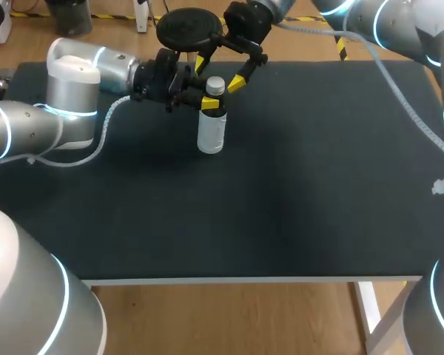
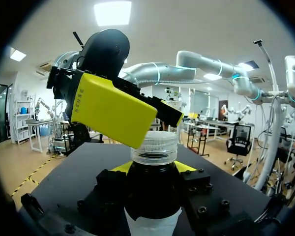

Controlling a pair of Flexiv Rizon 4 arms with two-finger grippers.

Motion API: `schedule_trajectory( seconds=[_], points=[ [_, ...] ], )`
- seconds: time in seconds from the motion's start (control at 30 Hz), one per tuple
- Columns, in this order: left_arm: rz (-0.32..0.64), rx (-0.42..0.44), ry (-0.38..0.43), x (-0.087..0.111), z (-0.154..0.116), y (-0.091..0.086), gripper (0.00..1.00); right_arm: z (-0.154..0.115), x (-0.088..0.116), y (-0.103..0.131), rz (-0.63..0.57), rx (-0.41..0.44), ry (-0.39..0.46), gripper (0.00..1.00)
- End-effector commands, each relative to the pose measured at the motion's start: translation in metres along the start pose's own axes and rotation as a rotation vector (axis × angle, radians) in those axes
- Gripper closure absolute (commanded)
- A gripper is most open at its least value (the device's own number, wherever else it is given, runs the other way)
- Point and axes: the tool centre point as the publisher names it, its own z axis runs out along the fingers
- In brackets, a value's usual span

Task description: Unscrew the bottle cap

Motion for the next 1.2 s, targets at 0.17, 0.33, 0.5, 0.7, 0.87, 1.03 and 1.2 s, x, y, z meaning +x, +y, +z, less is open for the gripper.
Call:
schedule_trajectory(
  seconds=[0.17,0.33,0.5,0.7,0.87,1.03,1.2],
  points=[
    [-0.001,0.002,0.006,-0.002,0.000,0.001,1.00,-0.013,-0.006,-0.007,0.050,-0.088,-0.048,0.00],
    [-0.001,0.002,0.006,-0.002,0.000,0.001,1.00,-0.024,-0.007,-0.005,0.085,-0.135,-0.297,0.00],
    [-0.001,0.002,0.006,-0.002,0.000,0.001,1.00,-0.039,-0.008,-0.014,0.142,-0.141,-0.554,0.00],
    [-0.001,0.002,0.006,-0.002,0.000,0.001,1.00,-0.049,-0.009,-0.019,0.171,-0.132,-0.753,0.00],
    [-0.001,0.002,0.006,-0.002,0.000,0.001,1.00,-0.056,-0.007,-0.021,0.187,-0.161,-0.867,0.00],
    [-0.001,0.002,0.006,-0.002,0.000,0.001,1.00,-0.056,-0.005,-0.021,0.202,-0.161,-0.925,0.00],
    [-0.001,0.002,0.006,-0.002,0.000,0.001,1.00,-0.053,-0.001,-0.017,0.234,-0.131,-1.009,0.00]
  ],
)
